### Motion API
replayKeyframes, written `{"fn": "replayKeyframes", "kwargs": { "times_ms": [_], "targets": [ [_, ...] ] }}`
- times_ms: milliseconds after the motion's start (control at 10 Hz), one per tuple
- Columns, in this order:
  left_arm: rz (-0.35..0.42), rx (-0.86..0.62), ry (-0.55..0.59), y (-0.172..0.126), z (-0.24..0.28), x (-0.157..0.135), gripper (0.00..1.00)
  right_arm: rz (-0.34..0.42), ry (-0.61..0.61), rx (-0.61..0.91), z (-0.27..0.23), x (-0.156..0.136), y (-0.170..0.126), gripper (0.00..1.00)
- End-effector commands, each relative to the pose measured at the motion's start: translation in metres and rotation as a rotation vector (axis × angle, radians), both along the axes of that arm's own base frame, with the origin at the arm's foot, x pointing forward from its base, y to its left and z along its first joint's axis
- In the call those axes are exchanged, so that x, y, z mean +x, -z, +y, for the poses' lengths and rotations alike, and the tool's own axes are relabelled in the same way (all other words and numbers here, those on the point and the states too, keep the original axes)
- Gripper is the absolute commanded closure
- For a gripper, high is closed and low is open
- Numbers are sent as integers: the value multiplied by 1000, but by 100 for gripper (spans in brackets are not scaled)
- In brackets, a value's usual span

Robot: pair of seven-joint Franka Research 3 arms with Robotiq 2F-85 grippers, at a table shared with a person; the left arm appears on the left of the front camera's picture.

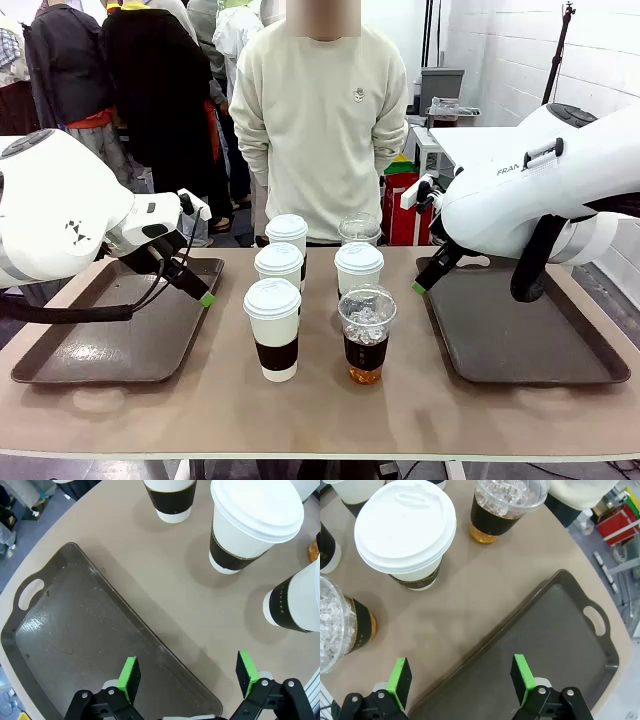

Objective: Distribute the coffee onto the tray.
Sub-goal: Pick up one iced Americano and place it on the right Handle tray.

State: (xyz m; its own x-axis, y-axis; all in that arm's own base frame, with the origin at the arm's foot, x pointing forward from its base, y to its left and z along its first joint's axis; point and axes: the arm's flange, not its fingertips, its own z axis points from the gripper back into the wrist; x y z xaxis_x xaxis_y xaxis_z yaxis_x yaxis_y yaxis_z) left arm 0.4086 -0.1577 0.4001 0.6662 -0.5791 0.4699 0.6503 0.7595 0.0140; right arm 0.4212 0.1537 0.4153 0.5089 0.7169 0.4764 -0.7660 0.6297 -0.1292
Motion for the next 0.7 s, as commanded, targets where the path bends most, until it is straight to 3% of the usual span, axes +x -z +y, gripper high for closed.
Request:
{"fn": "replayKeyframes", "kwargs": {
  "times_ms": [0, 600],
  "targets": [
    [5, -4, -8, -1, 1, 0, 0, 4, 0, 1, 0, 0, 0, 0],
    [5, -4, -8, -1, 1, 0, 0, 4, 0, 1, 0, 0, 0, 0]
  ]
}}
